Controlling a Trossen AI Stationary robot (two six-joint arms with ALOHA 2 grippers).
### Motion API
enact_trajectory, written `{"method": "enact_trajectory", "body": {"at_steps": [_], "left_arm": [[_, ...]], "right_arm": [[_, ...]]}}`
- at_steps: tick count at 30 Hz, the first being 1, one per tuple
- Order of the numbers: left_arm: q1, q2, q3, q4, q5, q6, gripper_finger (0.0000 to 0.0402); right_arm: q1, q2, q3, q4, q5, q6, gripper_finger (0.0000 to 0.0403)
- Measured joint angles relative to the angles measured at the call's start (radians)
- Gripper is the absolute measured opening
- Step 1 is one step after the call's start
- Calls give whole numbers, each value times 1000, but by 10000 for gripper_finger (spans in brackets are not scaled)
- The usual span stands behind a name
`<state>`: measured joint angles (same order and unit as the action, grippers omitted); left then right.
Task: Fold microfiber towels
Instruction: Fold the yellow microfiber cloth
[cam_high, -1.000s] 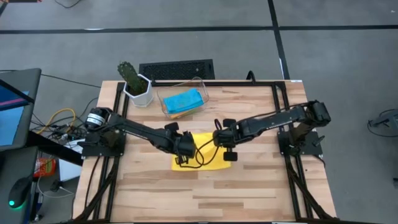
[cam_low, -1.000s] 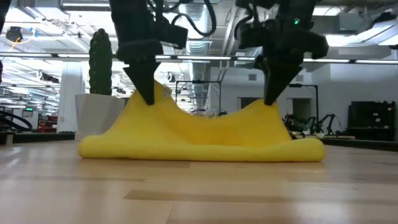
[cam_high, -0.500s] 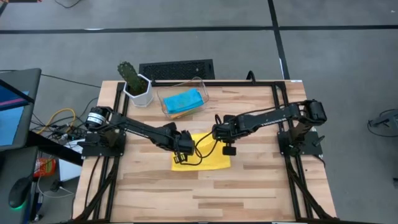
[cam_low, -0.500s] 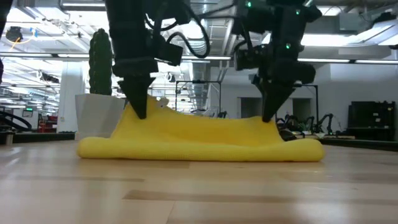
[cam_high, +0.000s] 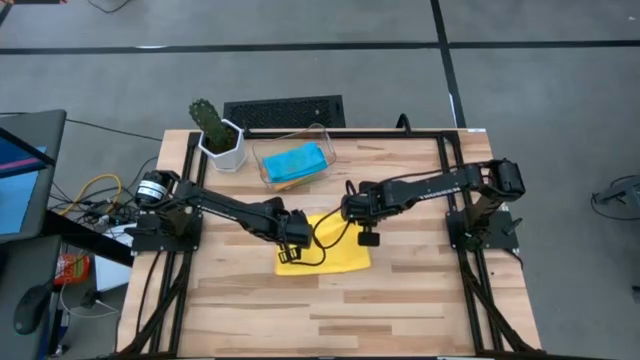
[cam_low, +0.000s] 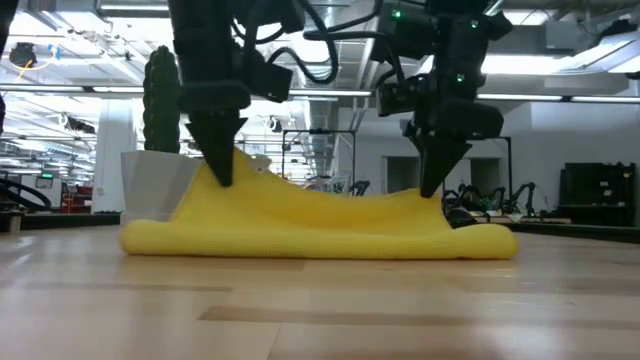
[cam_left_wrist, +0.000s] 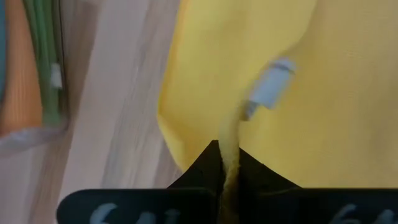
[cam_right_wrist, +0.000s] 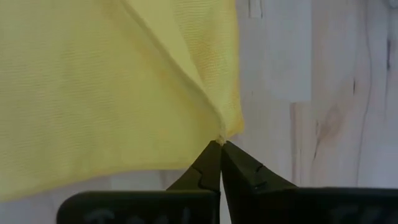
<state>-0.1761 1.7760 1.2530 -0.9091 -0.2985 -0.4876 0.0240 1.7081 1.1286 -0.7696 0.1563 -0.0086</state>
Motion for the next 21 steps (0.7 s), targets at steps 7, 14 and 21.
{"method": "enact_trajectory", "body": {"at_steps": [7,14,21], "left_arm": [[4,0,0,35,-67,9,0],[19,0,0,30,-77,-2,0],[21,0,0,24,-67,-16,50]], "right_arm": [[-23,0,0,-7,0,1,32],[-55,-1,1,-5,-1,1,49],[-79,-1,1,1,-53,7,101]]}}
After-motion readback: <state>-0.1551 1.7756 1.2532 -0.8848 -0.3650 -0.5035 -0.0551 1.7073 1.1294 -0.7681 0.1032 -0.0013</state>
